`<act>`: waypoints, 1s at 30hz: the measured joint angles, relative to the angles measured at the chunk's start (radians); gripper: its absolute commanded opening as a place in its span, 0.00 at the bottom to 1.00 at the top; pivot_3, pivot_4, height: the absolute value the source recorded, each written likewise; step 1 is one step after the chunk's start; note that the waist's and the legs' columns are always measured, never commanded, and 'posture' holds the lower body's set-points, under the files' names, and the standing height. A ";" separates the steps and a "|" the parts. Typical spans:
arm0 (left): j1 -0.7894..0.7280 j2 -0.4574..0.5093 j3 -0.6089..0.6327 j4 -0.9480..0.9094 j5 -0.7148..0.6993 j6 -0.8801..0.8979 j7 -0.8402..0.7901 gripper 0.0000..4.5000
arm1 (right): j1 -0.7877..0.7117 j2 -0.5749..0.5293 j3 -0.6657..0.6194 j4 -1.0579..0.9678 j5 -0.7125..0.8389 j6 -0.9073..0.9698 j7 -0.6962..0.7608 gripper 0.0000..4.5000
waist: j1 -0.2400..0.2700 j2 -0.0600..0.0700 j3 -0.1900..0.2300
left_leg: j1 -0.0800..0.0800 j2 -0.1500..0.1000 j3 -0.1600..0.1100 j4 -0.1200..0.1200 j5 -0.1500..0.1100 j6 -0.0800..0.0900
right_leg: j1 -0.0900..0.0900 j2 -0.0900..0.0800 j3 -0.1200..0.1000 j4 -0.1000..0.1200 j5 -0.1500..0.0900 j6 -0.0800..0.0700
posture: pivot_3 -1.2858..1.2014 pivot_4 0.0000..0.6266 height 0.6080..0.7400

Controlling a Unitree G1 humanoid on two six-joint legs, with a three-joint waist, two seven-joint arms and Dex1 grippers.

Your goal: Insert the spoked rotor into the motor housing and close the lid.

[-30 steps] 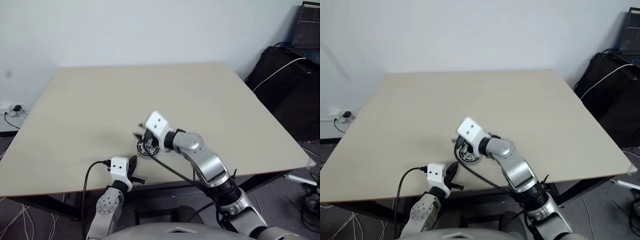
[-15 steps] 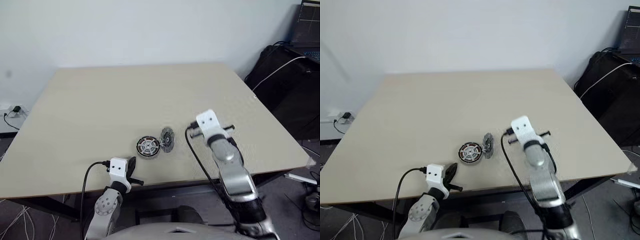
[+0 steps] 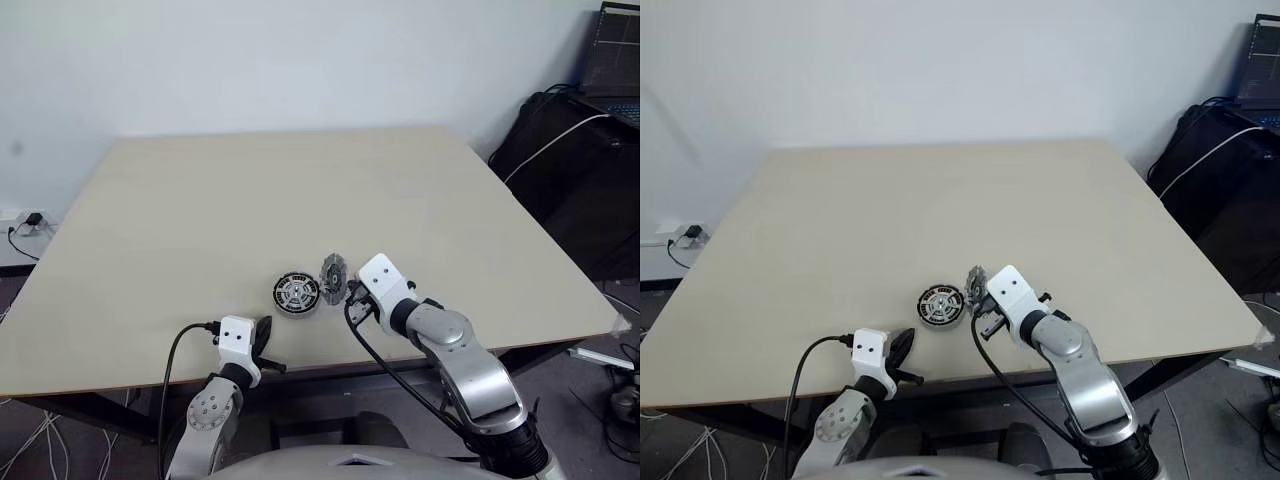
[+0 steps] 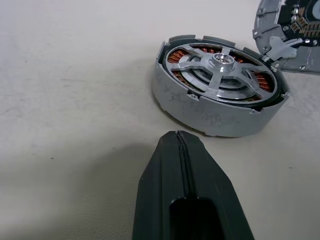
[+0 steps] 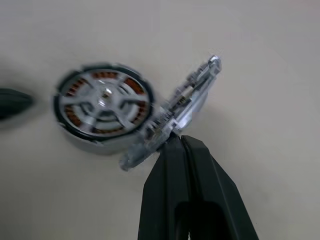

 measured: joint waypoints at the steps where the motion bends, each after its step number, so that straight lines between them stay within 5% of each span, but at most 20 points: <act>1: 0.000 0.000 0.000 0.000 0.000 0.000 0.000 0.00 | -0.010 0.005 0.000 0.001 0.015 -0.003 0.006 0.01 | 0.000 0.000 0.000 | 0.000 0.000 0.000 0.000 0.000 0.000 | 0.000 0.000 0.000 0.000 0.000 0.000 | 0.52 0.00 1.00; 17: 0.001 0.003 0.004 -0.001 0.000 0.000 0.009 0.00 | -0.086 0.036 0.077 0.138 0.087 -0.086 0.021 0.01 | 0.001 -0.001 -0.001 | 0.001 0.000 0.000 0.000 0.000 -0.001 | 0.001 0.000 0.000 0.001 0.000 0.000 | 0.52 0.00 1.00; 30: 0.002 0.006 0.004 -0.004 0.001 0.000 0.010 0.00 | -0.144 0.135 0.174 0.458 0.078 -0.201 0.000 0.01 | 0.001 0.000 -0.001 | 0.000 0.000 0.000 0.000 0.000 0.000 | 0.000 0.000 0.000 0.001 0.000 0.000 | 0.52 0.00 1.00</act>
